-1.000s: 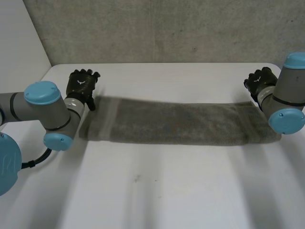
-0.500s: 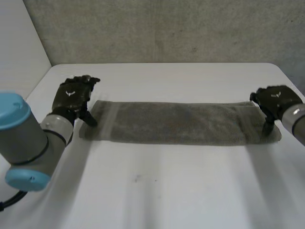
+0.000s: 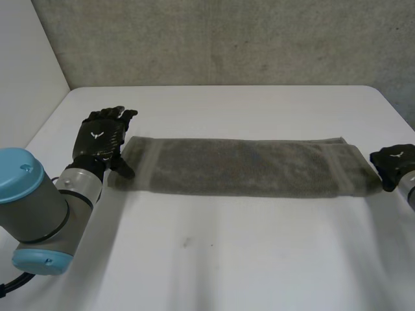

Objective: Fold the towel.

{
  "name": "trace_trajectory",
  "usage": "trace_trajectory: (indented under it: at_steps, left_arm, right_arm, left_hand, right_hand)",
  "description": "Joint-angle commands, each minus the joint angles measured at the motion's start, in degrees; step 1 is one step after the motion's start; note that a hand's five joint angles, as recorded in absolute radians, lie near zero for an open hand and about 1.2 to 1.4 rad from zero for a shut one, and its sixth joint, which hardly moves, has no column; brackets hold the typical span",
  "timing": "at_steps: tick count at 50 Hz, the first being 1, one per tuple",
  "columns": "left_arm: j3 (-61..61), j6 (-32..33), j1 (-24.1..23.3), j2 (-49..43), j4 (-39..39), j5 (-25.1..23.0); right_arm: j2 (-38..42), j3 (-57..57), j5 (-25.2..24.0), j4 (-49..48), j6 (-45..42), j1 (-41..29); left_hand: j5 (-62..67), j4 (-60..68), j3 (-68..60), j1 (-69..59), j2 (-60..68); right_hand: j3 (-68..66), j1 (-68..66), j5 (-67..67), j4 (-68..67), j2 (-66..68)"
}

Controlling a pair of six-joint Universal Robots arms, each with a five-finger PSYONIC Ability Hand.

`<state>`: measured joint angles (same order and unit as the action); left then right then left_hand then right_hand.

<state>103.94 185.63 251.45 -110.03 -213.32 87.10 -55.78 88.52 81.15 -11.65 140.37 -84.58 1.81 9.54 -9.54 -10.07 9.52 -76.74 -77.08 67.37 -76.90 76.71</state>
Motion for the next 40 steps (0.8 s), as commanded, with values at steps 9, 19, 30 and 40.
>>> trace_trajectory:
  at_steps: [9,19,30,40]
  left_arm:
    - [0.12,-0.01,0.10,-0.10,-0.34,0.09]
    - [0.21,-0.01,0.18,-0.19,-0.34,0.09]
    - [0.56,-0.01,0.18,-0.28,-1.40,0.09]
    - [0.56,-0.01,0.18,-0.28,-1.57,0.09]
  right_arm:
    - [-0.99,-0.98,-4.68,0.49,-0.01,4.51]
    - [-2.40,2.19,-19.01,0.49,2.01,4.34]
    - [0.41,0.69,-18.75,0.31,1.48,4.25]
    - [2.70,-6.15,-4.11,0.40,0.87,5.30]
  left_hand:
    - [-1.81,0.46,-0.46,0.07,0.48]
    - [-1.81,0.46,-0.46,0.07,0.48]
    - [-1.81,0.46,-0.46,0.07,0.48]
    - [-1.81,0.46,-0.46,0.07,0.48]
  right_hand:
    - [50.51,50.84,-51.14,50.67,-50.48]
    - [49.67,50.01,-50.31,49.83,-49.65]
    - [35.03,35.37,-35.66,35.19,-35.00]
    - [-3.26,-2.92,2.63,-3.10,3.29]
